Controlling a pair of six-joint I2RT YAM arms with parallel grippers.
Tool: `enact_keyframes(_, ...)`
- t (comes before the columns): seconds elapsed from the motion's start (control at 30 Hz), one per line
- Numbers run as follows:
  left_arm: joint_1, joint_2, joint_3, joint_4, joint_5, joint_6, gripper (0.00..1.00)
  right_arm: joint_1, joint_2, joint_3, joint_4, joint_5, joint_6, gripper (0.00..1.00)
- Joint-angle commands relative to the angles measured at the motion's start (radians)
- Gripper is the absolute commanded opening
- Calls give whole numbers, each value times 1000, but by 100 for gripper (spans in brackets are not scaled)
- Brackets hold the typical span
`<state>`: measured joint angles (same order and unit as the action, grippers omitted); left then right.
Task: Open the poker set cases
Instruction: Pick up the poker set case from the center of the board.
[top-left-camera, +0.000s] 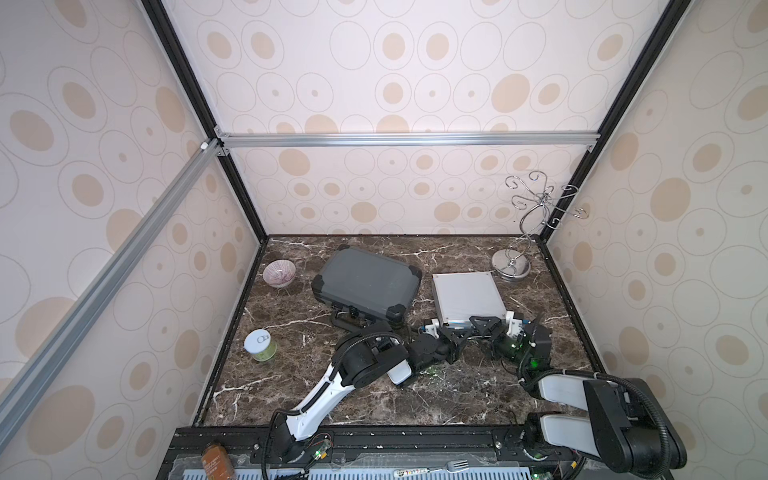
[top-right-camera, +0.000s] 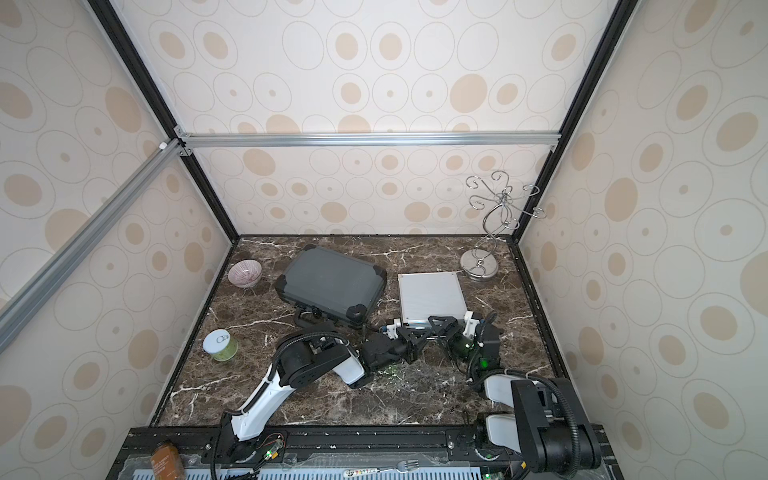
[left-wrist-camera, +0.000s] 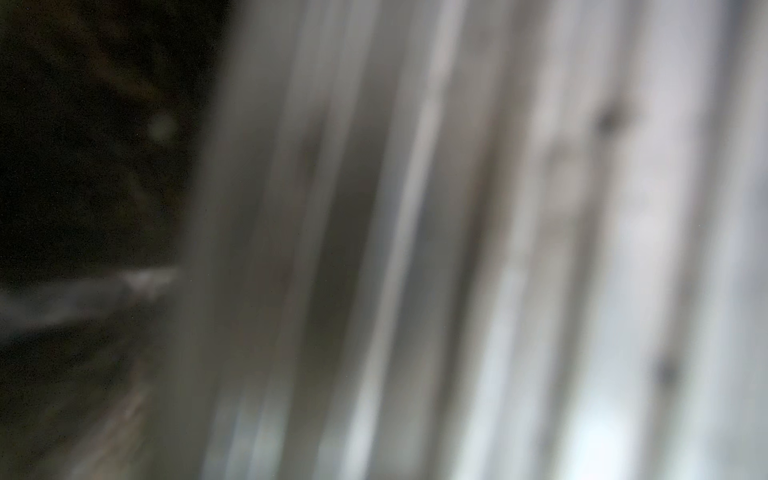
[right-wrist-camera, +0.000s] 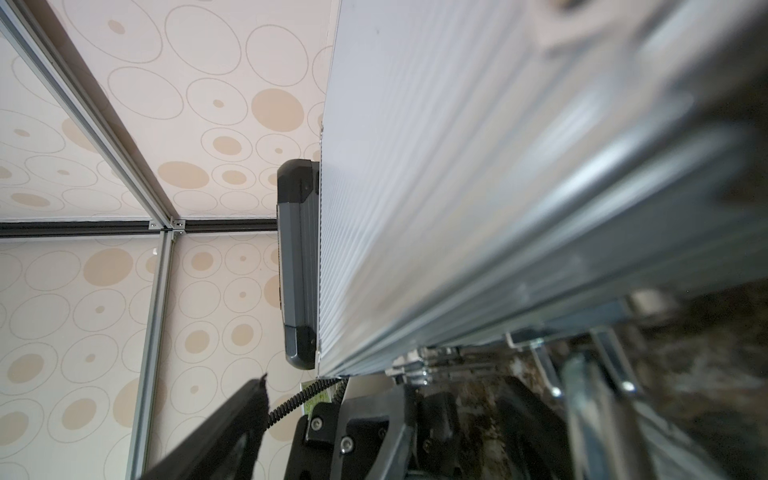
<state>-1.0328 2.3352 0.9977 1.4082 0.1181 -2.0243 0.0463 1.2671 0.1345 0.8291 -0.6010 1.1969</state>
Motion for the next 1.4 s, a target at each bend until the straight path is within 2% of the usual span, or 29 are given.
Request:
enact_keyframes(0.0,7,-92,71,141,12,-47,0,11,-5,-2,66,-13,31,88)
enact_keyframes(0.4,20,-125,70,131,12,-31,0,8,-278,6,-274,59,-47,95)
enact_keyframes(0.6,23,-138,90,117,22,-22,0,7,-228,-10,-160,46,0,95)
enact_keyframes(1.37,14,-174,62,143,11,-20,0,8,-117,32,5,31,24,91)
